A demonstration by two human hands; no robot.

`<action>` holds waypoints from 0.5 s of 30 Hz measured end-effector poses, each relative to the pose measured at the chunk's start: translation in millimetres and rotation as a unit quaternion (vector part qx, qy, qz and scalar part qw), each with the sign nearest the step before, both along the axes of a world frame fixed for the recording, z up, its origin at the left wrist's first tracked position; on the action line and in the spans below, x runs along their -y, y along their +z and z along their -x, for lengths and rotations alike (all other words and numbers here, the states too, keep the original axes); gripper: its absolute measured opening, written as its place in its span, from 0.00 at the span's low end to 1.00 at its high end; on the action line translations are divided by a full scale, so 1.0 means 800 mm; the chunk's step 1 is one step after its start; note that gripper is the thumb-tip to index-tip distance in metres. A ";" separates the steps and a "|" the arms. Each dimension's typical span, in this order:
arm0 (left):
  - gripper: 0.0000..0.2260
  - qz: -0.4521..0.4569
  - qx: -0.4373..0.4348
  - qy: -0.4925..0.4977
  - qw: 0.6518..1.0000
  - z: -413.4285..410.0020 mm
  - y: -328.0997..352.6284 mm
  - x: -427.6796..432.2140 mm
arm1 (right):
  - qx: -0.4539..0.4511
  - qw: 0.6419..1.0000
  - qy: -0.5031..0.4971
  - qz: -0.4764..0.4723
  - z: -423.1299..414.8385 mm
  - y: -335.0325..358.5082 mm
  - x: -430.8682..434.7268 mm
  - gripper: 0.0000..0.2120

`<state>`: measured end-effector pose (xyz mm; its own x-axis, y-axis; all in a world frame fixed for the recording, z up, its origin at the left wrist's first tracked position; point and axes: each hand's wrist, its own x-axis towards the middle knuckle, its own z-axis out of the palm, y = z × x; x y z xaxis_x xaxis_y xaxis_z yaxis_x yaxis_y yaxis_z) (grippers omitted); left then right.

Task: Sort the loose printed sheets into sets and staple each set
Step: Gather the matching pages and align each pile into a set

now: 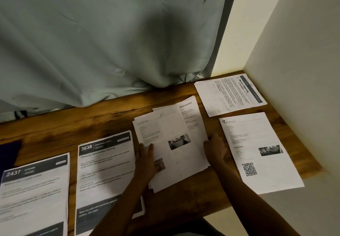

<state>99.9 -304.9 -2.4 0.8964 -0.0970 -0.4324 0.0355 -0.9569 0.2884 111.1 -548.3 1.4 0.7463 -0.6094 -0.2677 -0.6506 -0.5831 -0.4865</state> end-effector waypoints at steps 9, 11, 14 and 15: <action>0.41 0.000 0.002 0.005 1.000 -0.004 0.004 -0.002 | 0.109 0.994 -0.013 0.014 0.008 0.030 0.014 0.05; 0.41 0.010 -0.001 0.013 1.000 -0.004 0.006 -0.003 | 0.142 0.989 -0.017 0.024 0.002 0.055 0.020 0.07; 0.41 0.006 -0.001 0.010 1.000 -0.002 0.007 -0.004 | 0.193 0.980 -0.003 0.051 -0.012 0.102 0.037 0.09; 0.41 0.004 -0.001 0.009 1.000 -0.002 0.005 -0.005 | 0.208 0.976 0.004 0.062 -0.018 0.118 0.044 0.09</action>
